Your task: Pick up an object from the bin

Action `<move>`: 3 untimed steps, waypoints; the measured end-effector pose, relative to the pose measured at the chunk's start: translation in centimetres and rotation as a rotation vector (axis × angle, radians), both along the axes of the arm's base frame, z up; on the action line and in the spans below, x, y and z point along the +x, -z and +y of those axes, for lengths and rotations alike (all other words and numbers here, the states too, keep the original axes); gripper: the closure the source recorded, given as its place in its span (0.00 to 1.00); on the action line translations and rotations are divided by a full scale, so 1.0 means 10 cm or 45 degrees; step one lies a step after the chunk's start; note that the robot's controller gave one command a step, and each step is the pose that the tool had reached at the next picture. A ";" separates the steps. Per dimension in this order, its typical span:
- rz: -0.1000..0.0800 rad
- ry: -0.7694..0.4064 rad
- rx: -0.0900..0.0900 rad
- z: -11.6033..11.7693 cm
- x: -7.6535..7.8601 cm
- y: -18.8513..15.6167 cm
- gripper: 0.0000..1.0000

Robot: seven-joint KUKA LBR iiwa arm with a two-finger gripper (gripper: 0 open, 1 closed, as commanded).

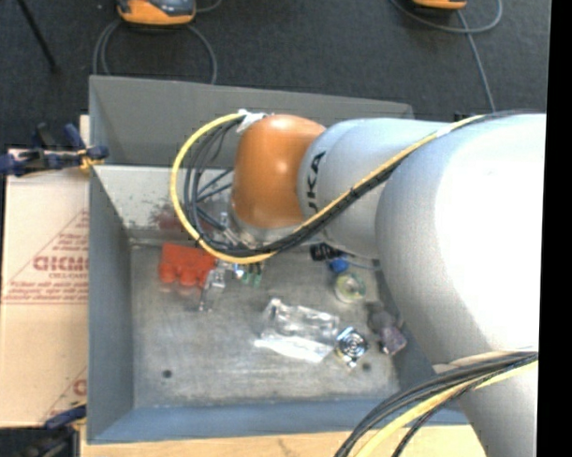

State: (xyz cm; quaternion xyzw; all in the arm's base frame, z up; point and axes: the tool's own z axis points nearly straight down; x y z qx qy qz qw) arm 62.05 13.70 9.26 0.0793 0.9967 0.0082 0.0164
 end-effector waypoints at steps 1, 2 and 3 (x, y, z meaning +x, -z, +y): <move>0.022 -0.001 -0.002 0.01 -0.03 -0.01 1.00; 0.026 -0.283 -0.020 0.50 -0.20 -1.32 1.00; 0.049 -0.092 -0.021 0.05 -0.55 -0.52 1.00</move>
Offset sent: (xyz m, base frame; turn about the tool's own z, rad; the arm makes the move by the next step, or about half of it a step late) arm 0.0000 0.0000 0.0000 0.0000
